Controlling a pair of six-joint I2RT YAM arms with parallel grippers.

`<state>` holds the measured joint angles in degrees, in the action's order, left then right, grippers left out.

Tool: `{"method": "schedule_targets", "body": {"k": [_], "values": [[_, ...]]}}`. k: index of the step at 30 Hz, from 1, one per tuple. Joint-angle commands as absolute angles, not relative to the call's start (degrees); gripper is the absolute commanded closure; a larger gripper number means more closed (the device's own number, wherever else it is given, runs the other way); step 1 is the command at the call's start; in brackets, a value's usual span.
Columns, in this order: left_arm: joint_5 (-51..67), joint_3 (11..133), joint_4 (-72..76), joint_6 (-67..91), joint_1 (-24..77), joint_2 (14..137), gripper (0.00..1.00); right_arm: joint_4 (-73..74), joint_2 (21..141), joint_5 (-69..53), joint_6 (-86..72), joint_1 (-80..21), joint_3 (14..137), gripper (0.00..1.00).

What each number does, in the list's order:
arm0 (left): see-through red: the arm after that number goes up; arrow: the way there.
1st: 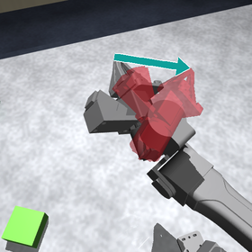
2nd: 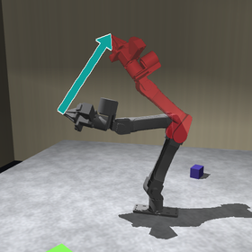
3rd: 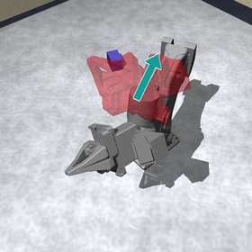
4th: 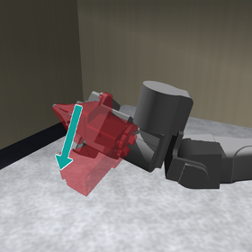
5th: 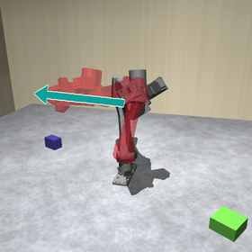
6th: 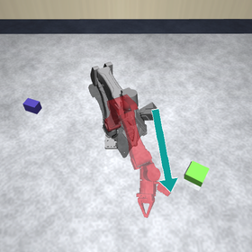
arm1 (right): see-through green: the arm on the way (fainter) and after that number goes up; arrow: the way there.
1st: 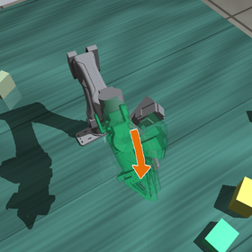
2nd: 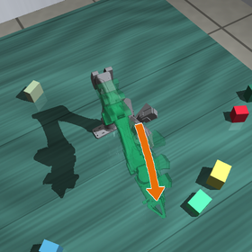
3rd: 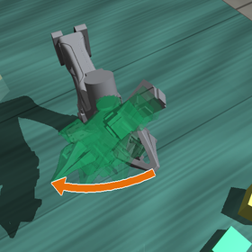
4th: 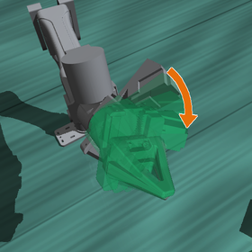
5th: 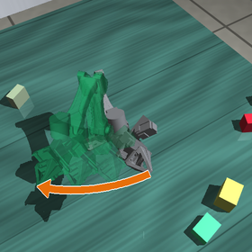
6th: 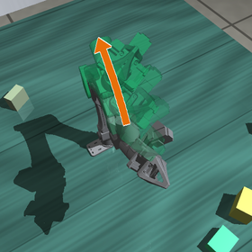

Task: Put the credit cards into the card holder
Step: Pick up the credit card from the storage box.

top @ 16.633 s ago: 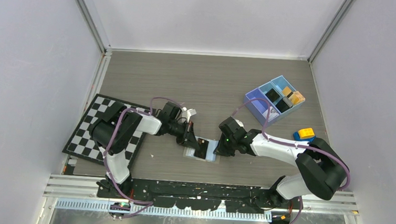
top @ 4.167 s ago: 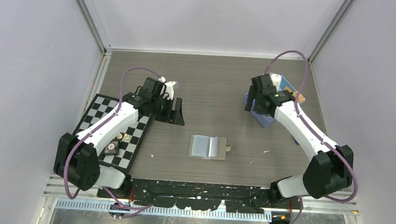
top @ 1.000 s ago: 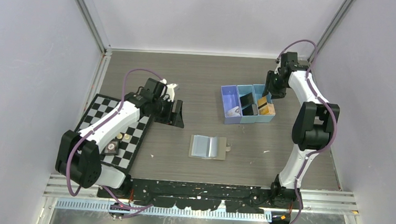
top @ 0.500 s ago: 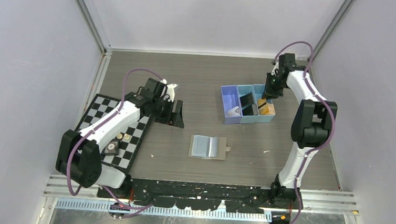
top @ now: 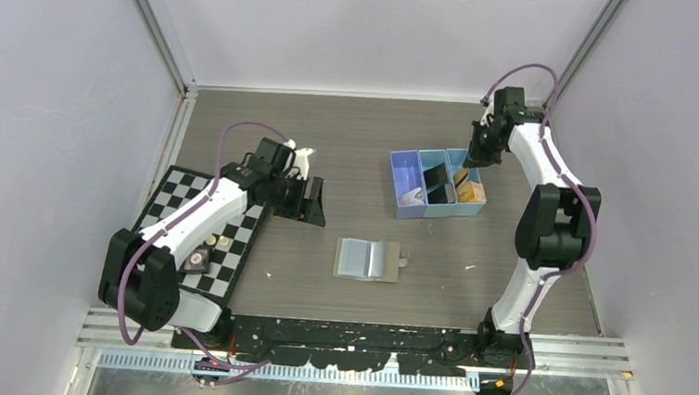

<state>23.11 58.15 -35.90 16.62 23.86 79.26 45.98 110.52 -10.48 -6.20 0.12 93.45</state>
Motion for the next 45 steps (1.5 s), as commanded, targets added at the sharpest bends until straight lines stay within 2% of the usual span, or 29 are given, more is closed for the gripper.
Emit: {"method": "schedule_targets", "body": {"k": [1, 8, 13, 21, 26, 31, 32, 39, 40, 43, 45], "values": [[26.2, 60.4, -35.6, 15.3, 23.6, 78.2, 0.32, 46.3, 97.2, -5.0, -7.4, -2.9, 96.4, 0.99], [29.9, 59.5, -33.3, 14.1, 23.6, 75.3, 0.33, 48.1, 84.8, -4.9, -10.1, -8.2, 91.8, 1.00], [34.7, 57.8, -29.3, 12.8, 23.9, 71.1, 0.34, 48.9, 80.4, -19.8, -11.8, -14.1, 87.1, 1.00], [46.4, 56.2, -25.1, 9.8, 28.2, 68.8, 0.33, 45.8, 81.5, -41.6, -12.7, -25.1, 79.4, 1.00], [50.4, 56.5, -26.2, 7.9, 32.3, 69.9, 0.32, 42.3, 83.0, -51.3, -13.3, -31.5, 77.3, 0.99], [52.0, 56.1, -25.8, 7.4, 33.9, 70.0, 0.31, 42.7, 83.9, -55.6, -12.0, -34.4, 77.6, 1.00], [52.8, 56.1, -25.8, 7.5, 34.2, 70.1, 0.36, 42.6, 83.7, -56.1, -11.9, -34.6, 77.6, 0.99], [60.0, 55.6, -22.2, 10.4, 34.6, 70.6, 0.95, 42.1, 83.3, -53.6, -12.2, -34.7, 78.0, 0.99], [60.4, 55.5, -21.9, 10.7, 34.6, 70.5, 1.00, 41.9, 83.2, -52.1, -12.5, -34.8, 78.1, 0.92], [59.6, 54.9, -20.7, 12.1, 34.6, 69.9, 1.00, 40.3, 81.6, -44.7, -15.8, -34.1, 77.7, 0.53], [56.7, 54.4, -19.6, 13.8, 34.6, 69.1, 1.00, 36.7, 79.5, -41.1, -19.8, -32.3, 75.5, 0.40]]}}
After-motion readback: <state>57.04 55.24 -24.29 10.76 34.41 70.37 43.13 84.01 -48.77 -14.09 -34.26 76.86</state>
